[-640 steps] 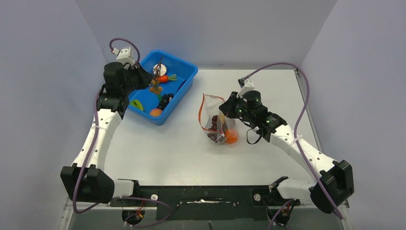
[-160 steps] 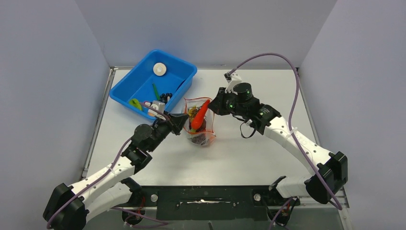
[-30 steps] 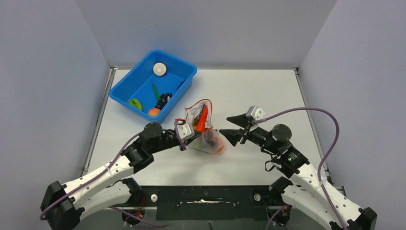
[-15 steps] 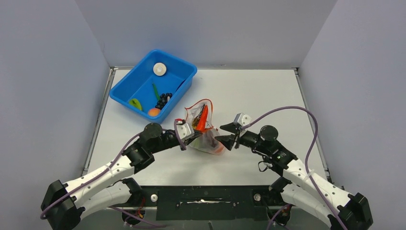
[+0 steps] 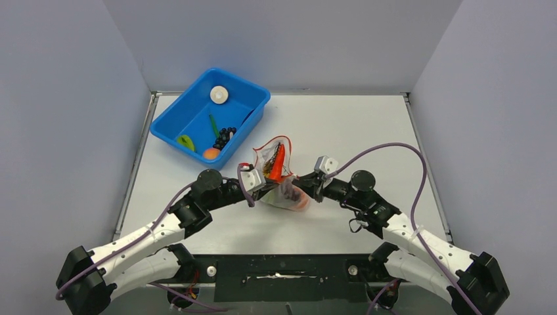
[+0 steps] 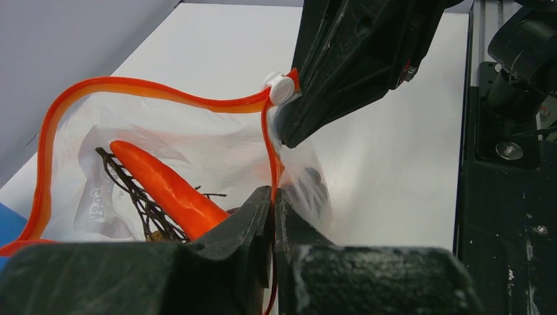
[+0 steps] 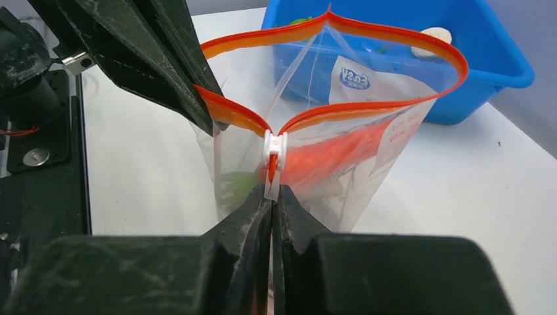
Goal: Place the food in the zip-top bag and seal the zipper
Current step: Zip the zipper food storage bag at the center of the board.
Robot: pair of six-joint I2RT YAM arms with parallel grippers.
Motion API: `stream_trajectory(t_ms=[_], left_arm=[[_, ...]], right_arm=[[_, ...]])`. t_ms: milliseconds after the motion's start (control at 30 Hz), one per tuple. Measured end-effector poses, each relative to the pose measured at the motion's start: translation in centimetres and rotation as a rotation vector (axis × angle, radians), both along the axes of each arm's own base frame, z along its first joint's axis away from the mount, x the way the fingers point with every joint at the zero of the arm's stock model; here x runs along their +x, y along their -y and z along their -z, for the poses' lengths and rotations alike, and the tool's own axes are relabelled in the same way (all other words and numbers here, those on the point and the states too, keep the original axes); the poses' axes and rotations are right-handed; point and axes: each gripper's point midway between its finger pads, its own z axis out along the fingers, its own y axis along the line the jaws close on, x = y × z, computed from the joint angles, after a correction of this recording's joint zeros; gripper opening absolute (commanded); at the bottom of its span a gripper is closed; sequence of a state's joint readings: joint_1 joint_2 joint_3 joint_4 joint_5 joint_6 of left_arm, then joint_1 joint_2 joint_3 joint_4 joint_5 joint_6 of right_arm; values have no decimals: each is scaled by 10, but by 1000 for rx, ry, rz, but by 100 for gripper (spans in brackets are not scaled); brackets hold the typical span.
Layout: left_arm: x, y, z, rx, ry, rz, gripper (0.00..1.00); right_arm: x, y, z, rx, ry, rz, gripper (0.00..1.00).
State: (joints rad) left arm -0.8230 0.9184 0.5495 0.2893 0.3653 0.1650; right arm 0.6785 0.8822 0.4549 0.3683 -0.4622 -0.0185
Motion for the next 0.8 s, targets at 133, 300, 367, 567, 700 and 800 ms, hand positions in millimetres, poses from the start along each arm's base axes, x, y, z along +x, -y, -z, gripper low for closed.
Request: stream_trajectory(t_ms=[133, 300, 367, 567, 700, 800], left_arm=[[-1, 1, -2, -9, -23, 3, 39], [-8, 8, -18, 7, -6, 70, 44], [-10, 10, -32, 7, 34, 99, 46], [-20, 17, -55, 30, 147, 206, 47], [-27, 23, -48, 79, 164, 292, 46], [-29, 26, -41, 109, 162, 331, 42]], right_arm=[[-2, 0, 0, -13, 24, -11, 0], [-11, -3, 3, -43, 48, -74, 0], [-15, -4, 4, -48, 54, -101, 0], [-26, -8, 3, -62, 68, -169, 0], [-29, -10, 1, -67, 73, -189, 0], [-29, -10, 0, -67, 74, -193, 0]])
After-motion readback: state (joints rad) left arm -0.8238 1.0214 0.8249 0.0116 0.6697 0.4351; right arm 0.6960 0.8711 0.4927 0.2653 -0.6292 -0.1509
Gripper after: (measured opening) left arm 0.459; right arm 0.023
